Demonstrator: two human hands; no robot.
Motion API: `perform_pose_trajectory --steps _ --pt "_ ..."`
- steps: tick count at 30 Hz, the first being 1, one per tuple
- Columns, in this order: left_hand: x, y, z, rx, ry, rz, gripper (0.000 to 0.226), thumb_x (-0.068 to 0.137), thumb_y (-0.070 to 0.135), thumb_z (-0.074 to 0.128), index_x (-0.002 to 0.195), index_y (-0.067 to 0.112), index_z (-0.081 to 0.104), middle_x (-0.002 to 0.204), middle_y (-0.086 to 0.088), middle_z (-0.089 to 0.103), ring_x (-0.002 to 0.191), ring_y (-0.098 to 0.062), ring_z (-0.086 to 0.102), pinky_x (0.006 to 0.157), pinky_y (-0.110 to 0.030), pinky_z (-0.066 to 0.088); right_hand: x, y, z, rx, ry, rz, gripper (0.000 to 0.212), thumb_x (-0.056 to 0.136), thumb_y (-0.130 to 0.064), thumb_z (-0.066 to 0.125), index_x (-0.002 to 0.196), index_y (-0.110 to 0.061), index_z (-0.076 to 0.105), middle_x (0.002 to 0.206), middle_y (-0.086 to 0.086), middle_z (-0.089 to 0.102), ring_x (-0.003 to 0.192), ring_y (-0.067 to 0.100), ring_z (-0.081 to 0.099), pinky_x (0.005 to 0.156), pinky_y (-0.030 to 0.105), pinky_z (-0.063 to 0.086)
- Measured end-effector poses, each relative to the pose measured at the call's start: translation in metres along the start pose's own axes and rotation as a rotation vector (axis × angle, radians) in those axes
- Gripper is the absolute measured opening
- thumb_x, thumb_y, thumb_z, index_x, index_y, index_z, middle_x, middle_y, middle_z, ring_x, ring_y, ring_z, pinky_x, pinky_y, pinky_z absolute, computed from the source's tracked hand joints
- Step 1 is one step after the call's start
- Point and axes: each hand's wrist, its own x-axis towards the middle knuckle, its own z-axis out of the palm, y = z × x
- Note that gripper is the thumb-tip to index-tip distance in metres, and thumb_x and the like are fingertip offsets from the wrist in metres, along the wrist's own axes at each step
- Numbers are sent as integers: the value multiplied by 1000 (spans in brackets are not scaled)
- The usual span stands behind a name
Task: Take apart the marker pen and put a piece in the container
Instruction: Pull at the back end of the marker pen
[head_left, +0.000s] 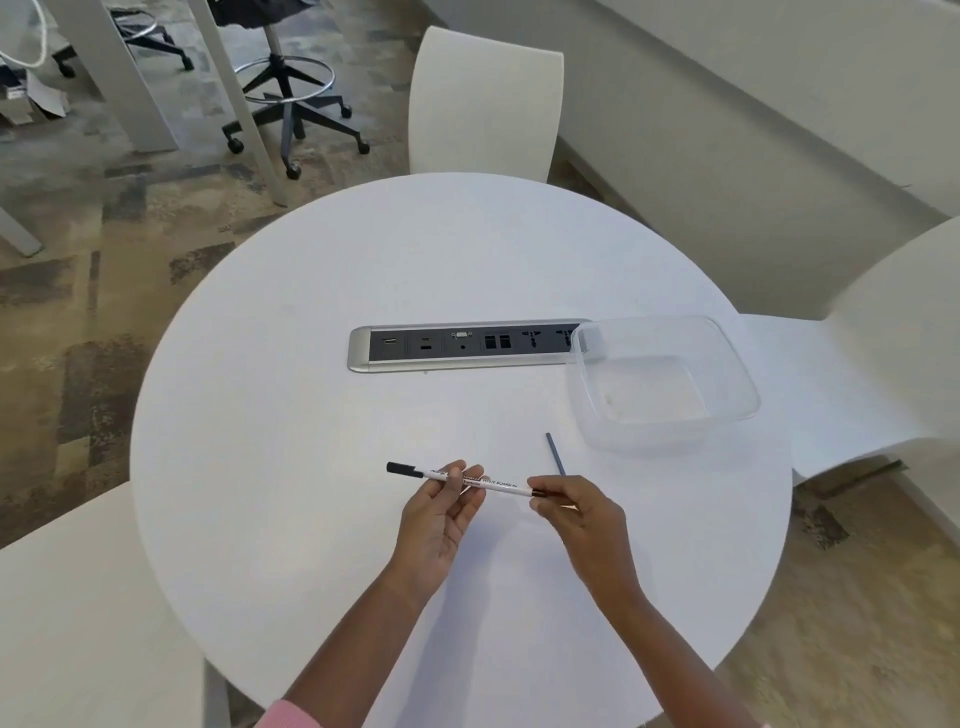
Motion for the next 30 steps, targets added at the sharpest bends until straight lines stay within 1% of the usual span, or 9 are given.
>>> perform_pose_trajectory --steps 5,9,13,15,17,19,22,27,30 --pt "-5 -8 6 -15 -4 48 14 90 4 48 81 3 58 70 -4 75 69 -10 72 61 -19 58 4 -2 -5 -334 77 -274 12 82 4 58 88 -3 66 79 9 64 72 13 56 69 14 42" --pt "-7 -10 12 12 -8 95 16 90 3 48 78 4 58 68 -2 75 69 -9 71 60 -17 57 8 -4 -4 -322 71 -201 11 85 2 53 86 -1 64 78 8 60 70 15 51 63 12 38" --pt "-10 -11 12 56 9 125 15 91 4 48 79 4 58 67 -1 75 69 -8 71 60 -16 56 14 -7 -10 -62 -15 45 21 87 -4 50 75 -14 64 70 2 61 67 18 58 54 7 46" --pt "-11 -11 11 31 24 129 14 90 4 49 79 4 58 68 -2 75 69 -9 71 60 -17 57 13 -10 -13 -70 -65 3 18 85 -6 56 78 -20 64 74 -6 63 69 7 60 59 4 44" --pt "-12 -10 12 4 30 130 13 90 4 50 80 4 58 68 -2 75 69 -9 72 60 -18 57 10 -12 -15 -179 -93 -114 17 81 -3 61 90 -17 65 81 -7 62 75 -1 58 68 3 42" --pt "-13 -10 13 -2 26 126 13 89 4 50 80 3 59 68 -3 75 69 -9 72 59 -18 57 6 -8 -15 -323 -66 -263 17 80 2 61 95 -7 65 82 4 63 75 1 54 73 7 41" --pt "-15 -11 14 -5 21 121 14 90 4 50 79 3 58 67 -3 75 69 -10 72 58 -17 56 6 -6 -15 -468 -2 -373 11 80 3 60 89 -2 65 79 13 64 75 8 51 74 13 38" --pt "-17 -11 16 25 19 142 15 90 5 50 78 4 58 66 -2 74 68 -10 72 58 -16 56 9 -7 -14 -513 -41 -328 8 83 3 56 85 2 64 76 16 62 72 16 49 70 14 33" --pt "-17 -8 16 87 14 167 13 90 6 50 79 5 58 66 -1 74 67 -10 71 58 -16 56 8 -6 -16 -455 -163 -186 15 88 -1 48 83 -3 63 71 6 55 68 16 46 60 15 32"
